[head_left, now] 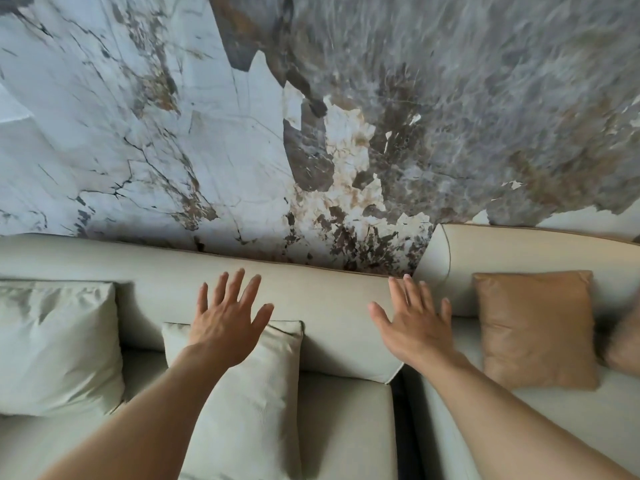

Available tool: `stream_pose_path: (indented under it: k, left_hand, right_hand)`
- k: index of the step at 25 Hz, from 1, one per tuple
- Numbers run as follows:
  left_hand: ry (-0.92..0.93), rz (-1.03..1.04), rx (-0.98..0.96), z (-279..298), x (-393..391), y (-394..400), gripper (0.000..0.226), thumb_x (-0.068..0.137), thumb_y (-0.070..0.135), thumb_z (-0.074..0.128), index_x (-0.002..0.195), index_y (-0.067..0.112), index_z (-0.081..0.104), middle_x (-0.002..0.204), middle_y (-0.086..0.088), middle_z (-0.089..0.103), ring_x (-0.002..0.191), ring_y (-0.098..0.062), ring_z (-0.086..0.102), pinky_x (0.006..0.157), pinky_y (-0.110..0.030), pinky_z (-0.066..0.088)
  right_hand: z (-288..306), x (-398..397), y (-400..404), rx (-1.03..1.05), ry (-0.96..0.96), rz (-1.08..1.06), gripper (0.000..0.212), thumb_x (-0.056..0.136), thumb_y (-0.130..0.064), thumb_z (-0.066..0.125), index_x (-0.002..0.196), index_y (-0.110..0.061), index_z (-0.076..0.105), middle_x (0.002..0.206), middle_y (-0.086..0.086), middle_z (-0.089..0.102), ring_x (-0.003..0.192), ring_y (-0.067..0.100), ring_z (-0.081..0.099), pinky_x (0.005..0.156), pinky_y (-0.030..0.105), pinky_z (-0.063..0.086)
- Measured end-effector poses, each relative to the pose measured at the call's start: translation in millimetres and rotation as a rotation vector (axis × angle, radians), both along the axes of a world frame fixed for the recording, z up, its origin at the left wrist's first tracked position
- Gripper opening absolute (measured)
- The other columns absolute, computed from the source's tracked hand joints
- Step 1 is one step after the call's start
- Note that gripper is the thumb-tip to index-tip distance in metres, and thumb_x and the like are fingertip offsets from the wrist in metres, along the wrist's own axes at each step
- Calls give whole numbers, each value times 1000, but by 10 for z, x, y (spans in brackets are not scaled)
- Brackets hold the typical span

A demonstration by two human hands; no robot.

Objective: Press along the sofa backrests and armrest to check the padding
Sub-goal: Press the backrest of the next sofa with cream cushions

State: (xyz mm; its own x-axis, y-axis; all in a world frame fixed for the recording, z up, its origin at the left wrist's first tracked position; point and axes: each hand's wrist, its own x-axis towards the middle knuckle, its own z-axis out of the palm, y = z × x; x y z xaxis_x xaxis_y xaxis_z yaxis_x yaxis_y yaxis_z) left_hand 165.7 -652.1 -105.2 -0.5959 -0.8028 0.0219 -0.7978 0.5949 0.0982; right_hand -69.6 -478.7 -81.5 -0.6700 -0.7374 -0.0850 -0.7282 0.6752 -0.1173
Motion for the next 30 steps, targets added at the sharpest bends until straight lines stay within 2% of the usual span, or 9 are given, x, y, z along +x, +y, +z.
stream_pose_path:
  k: [8,14,17,19,23,30]
  left_hand:
    - [-7,-70,-33,-1170,-776,-557,76,83,68,-10,152,37,-5,163,2,-6,149,-21,-12,119,-46,-10]
    - [41,-108,-16,-1792,-1134,-872,75,83,68,-4,152,39,-2,163,3,-3,149,-19,-9,120,-45,-8]
    - [71,-94,-20,-2051,-1231,-1078,75,85,69,3,152,37,6,163,6,1,148,-16,-11,119,-45,-10]
    - [141,-74,-43,-2215,-1322,-1133,74,86,70,12,152,35,15,163,3,12,149,-18,-3,120,-47,-4]
    - [226,-39,-220,-2501,-1465,-1162,69,90,63,25,145,24,39,151,-9,39,142,-33,28,116,-56,16]
    - [253,-28,-379,-2599,-1607,-1279,67,90,60,29,141,20,46,145,-13,47,136,-38,38,110,-61,24]
  right_hand:
    - [-1338,-622,-514,-28,-45,-29,79,83,-72,9,152,-34,2,162,-6,-6,146,15,-12,115,49,-10]
    - [-2015,-865,-857,-106,-10,-6,78,81,-72,6,151,-37,5,162,-8,-6,144,11,-15,113,47,-13]
    - [-2312,-882,-1061,-188,52,-37,76,84,-70,8,151,-36,9,162,-9,-2,145,13,-13,113,49,-13]
    - [-2495,-828,-1132,-233,109,-59,74,87,-68,15,152,-32,15,162,-5,5,147,18,-7,115,54,-7]
    - [-2828,-860,-1209,-324,281,-72,71,89,-62,26,148,-23,30,157,5,28,146,29,17,114,60,10]
    - [-2979,-1042,-1377,-388,384,-68,72,89,-62,23,148,-21,31,155,9,31,145,32,20,113,61,11]
